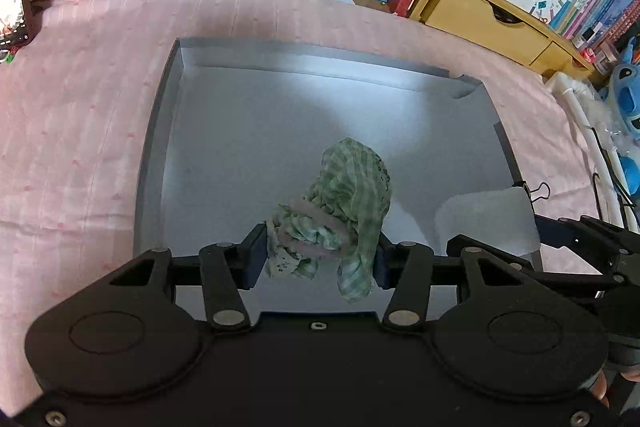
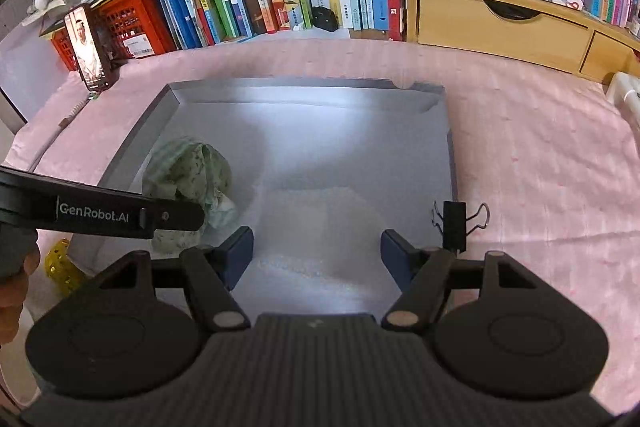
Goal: Organize soft objects
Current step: 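Lower both items into the white tray and open both tools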
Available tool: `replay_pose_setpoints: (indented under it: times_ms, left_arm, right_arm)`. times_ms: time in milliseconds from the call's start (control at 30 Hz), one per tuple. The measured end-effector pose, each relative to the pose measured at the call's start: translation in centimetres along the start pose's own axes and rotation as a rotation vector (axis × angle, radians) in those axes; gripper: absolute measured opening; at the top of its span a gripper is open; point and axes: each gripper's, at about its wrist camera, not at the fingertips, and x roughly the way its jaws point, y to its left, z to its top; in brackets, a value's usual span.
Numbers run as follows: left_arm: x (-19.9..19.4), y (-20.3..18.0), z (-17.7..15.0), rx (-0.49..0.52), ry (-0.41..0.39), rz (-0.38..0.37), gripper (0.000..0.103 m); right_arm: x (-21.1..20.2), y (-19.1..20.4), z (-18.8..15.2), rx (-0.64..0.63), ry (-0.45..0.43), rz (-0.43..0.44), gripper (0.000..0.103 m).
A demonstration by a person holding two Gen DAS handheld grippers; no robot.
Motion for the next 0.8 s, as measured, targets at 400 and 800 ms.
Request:
replay_pose_setpoints:
  times_ms: [400, 800]
  left_arm:
    - [-0.6, 0.5, 0.1, -0.008, -0.003, -0.031, 0.062]
    - [-4.0, -0.6, -0.9, 0.055, -0.089, -0.076, 0.080]
  right_arm:
    - [-0.1, 0.0, -0.1, 0.005, -0.002, 0.001, 0.085]
    - [-3.4, 0.6, -0.4, 0.003, -0.091, 0.037, 0.095]
